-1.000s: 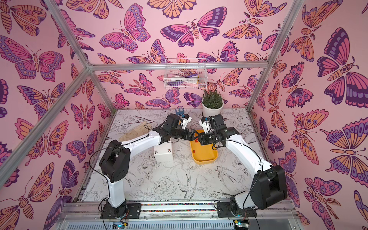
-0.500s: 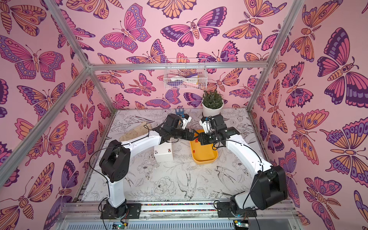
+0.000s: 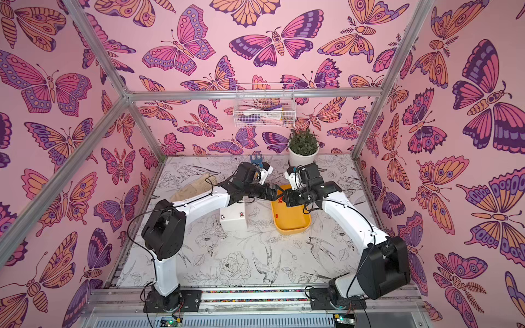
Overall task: Cover the protruding screws with screw protection sleeves
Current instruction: Pick up the screw protection sleeve from the storage box.
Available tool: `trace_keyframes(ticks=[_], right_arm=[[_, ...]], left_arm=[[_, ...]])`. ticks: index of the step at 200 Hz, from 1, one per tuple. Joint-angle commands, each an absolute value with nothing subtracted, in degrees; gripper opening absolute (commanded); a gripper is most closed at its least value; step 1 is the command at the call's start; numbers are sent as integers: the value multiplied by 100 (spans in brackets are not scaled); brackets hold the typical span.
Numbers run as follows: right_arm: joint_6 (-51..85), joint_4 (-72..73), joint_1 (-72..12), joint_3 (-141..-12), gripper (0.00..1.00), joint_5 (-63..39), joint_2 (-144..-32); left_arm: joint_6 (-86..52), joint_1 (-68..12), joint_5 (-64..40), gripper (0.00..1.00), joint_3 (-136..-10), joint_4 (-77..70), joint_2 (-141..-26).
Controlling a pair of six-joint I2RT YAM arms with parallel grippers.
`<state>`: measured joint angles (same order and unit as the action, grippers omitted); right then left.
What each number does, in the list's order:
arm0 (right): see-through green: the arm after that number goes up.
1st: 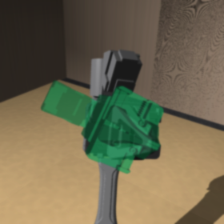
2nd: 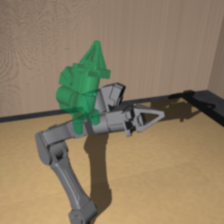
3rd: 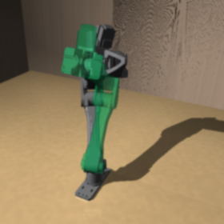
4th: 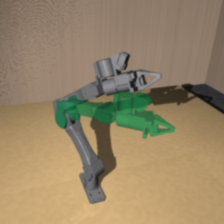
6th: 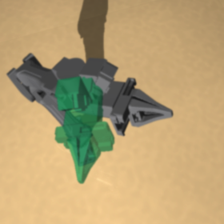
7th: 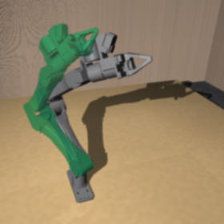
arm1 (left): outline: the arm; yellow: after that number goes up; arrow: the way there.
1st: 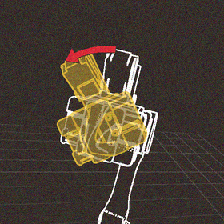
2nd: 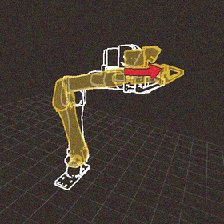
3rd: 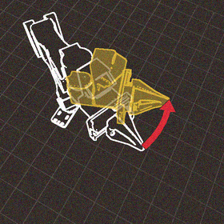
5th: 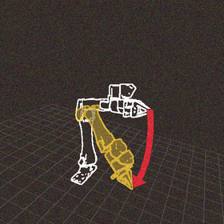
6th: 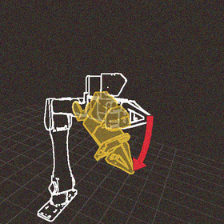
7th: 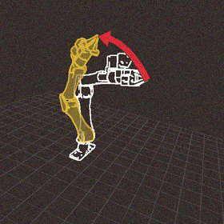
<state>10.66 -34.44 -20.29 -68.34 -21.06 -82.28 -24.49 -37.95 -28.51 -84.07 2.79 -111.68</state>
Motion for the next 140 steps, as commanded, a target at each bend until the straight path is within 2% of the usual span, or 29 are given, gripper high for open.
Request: trace_keyframes(ticks=[1,140], right_arm=[[1107,-3329,-1980,-6829,10,-2059,-8086],[1109,-3313,-1977,-6785,10,-2090,-8033]], left_arm=[[-2426,-3817,-2849,97,-8292,275,-11332],[-2443,-3822,-2858,96,-8253,277,-11314]])
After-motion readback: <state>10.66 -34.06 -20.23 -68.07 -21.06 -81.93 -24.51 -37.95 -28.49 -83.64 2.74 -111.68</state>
